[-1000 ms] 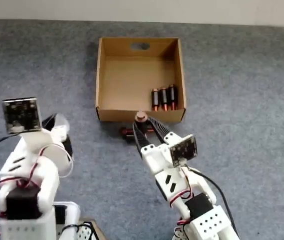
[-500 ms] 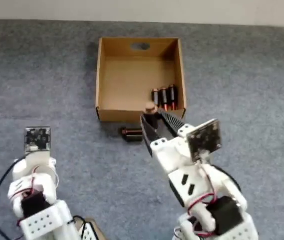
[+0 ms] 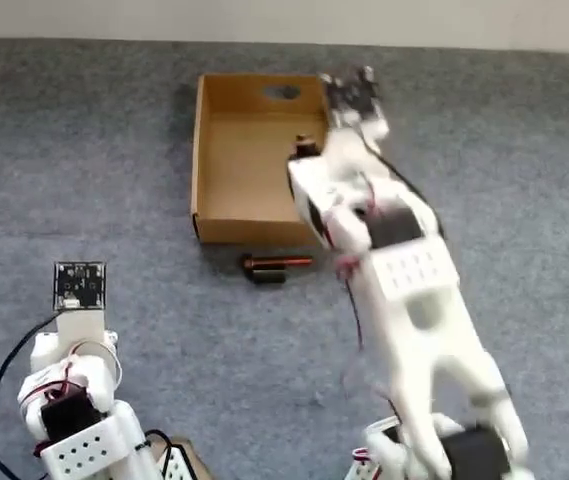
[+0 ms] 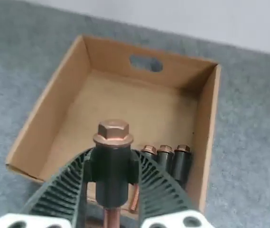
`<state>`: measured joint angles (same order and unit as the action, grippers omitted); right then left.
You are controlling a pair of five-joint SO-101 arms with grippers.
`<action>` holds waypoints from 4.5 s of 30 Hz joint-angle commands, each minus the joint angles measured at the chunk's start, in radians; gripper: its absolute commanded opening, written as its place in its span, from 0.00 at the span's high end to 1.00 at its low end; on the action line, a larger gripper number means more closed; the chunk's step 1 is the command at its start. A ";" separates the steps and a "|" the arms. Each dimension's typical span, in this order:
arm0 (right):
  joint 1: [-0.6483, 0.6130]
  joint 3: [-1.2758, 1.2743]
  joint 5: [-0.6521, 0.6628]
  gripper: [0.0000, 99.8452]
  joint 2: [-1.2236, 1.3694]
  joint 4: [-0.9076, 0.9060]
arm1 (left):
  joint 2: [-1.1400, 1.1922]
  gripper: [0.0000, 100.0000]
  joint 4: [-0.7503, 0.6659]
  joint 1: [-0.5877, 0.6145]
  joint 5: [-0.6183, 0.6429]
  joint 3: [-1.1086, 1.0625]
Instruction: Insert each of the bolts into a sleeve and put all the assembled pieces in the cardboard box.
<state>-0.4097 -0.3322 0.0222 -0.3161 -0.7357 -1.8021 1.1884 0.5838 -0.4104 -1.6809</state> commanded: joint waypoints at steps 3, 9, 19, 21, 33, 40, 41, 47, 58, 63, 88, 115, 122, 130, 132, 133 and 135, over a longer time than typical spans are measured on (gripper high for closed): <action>-0.015 0.272 -0.141 0.99 0.302 0.030 | -0.007 0.96 0.003 -0.012 -0.006 -0.016; -0.021 0.521 -0.184 0.99 0.630 0.027 | -0.007 0.96 0.005 -0.012 -0.006 -0.016; -0.004 0.656 -0.184 0.99 0.849 -0.130 | -0.007 0.96 0.005 -0.012 -0.006 -0.016; -0.004 0.656 -0.184 0.99 0.849 -0.182 | -0.007 0.96 0.005 -0.012 -0.006 -0.016; -0.002 0.642 -0.189 0.99 0.862 -0.208 | -0.007 0.96 0.005 -0.012 -0.006 -0.016; -0.004 0.654 -0.190 0.99 0.978 -0.209 | -0.007 0.96 0.005 -0.012 -0.006 -0.016; -0.001 0.656 -0.189 0.99 0.983 -0.208 | -0.007 0.96 0.005 -0.012 -0.006 -0.016; 0.008 0.720 -0.189 0.99 0.984 -0.228 | -0.007 0.96 0.005 -0.012 -0.006 -0.016; 0.039 1.118 -0.186 0.77 0.984 -0.647 | -0.007 0.96 0.005 -0.012 -0.006 -0.016; 0.091 1.446 -0.186 0.77 0.984 -0.878 | -0.007 0.96 0.005 -0.012 -0.006 -0.016; -0.209 0.240 -0.190 0.77 0.216 -0.631 | -0.007 0.96 0.003 -0.012 -0.008 -0.016; -0.354 -0.156 -0.368 0.65 0.344 -0.114 | -0.007 0.96 0.023 -0.012 -0.008 -0.016; -0.367 -0.073 -0.368 0.65 0.418 -0.111 | -0.007 0.96 0.023 -0.012 -0.008 -0.016; -0.312 0.010 -0.370 0.68 0.529 -0.111 | -0.007 0.96 0.023 -0.012 -0.008 -0.016; -0.302 0.013 -0.370 0.76 0.538 -0.111 | -0.007 0.96 0.023 -0.012 -0.008 -0.016; -0.302 0.013 -0.370 0.79 0.538 -0.111 | -0.007 0.96 0.023 -0.012 -0.008 -0.016; -0.302 0.013 -0.370 0.85 0.536 -0.111 | -0.007 0.96 0.023 -0.012 -0.008 -0.016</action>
<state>-0.7196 -0.3613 -0.3353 0.2194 -0.8615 -1.8021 1.2068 0.5838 -0.4104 -1.6809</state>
